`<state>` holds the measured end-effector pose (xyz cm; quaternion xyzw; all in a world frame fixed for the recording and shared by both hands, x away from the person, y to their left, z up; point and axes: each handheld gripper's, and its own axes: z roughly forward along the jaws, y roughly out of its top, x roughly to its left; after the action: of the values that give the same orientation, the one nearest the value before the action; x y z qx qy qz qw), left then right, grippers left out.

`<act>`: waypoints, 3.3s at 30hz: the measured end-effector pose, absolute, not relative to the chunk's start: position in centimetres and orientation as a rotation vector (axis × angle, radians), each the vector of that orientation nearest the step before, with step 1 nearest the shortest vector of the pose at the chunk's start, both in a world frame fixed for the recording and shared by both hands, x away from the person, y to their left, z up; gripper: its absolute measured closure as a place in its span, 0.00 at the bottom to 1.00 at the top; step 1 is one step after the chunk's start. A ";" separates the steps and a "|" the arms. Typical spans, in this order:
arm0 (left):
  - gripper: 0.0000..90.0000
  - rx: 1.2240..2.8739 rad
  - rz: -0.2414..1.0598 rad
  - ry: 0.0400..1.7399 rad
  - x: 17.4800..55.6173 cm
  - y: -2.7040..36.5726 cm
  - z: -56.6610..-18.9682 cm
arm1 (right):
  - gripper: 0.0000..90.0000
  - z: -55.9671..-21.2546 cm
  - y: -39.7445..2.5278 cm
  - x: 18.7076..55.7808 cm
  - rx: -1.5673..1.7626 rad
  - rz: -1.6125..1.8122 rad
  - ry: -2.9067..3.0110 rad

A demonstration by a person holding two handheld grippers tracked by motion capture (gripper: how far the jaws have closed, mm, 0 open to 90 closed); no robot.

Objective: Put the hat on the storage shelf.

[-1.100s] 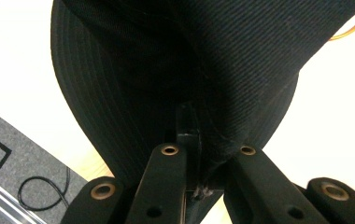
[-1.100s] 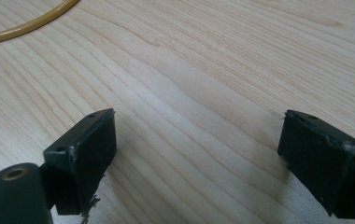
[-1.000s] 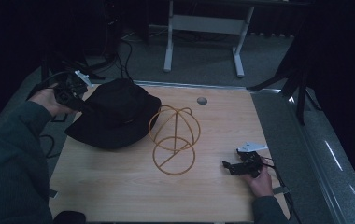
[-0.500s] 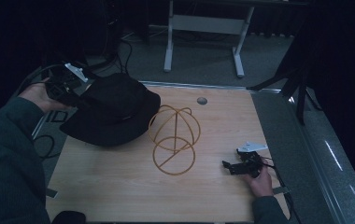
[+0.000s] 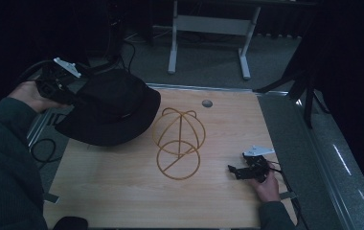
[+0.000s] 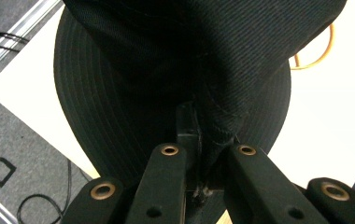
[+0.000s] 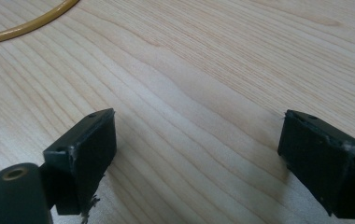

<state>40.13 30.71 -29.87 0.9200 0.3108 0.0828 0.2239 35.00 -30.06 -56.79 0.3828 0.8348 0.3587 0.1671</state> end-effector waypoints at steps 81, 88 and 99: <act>0.98 2.411 0.245 0.773 37.1 32.4 -26.1 | 0.13 -56.8 -30.0 35.2 1.081 1.022 2.383; 0.98 2.416 0.254 0.768 36.8 32.4 -25.8 | 0.13 -56.8 -30.0 35.2 1.083 1.022 2.383; 0.98 2.398 0.261 0.738 36.3 32.1 -24.9 | 0.13 -56.8 -30.0 35.2 1.084 1.023 2.382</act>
<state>36.32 32.13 -24.90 0.9054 0.2788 0.0987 0.3045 35.24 -29.99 -56.77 0.3804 0.8361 0.3591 0.1651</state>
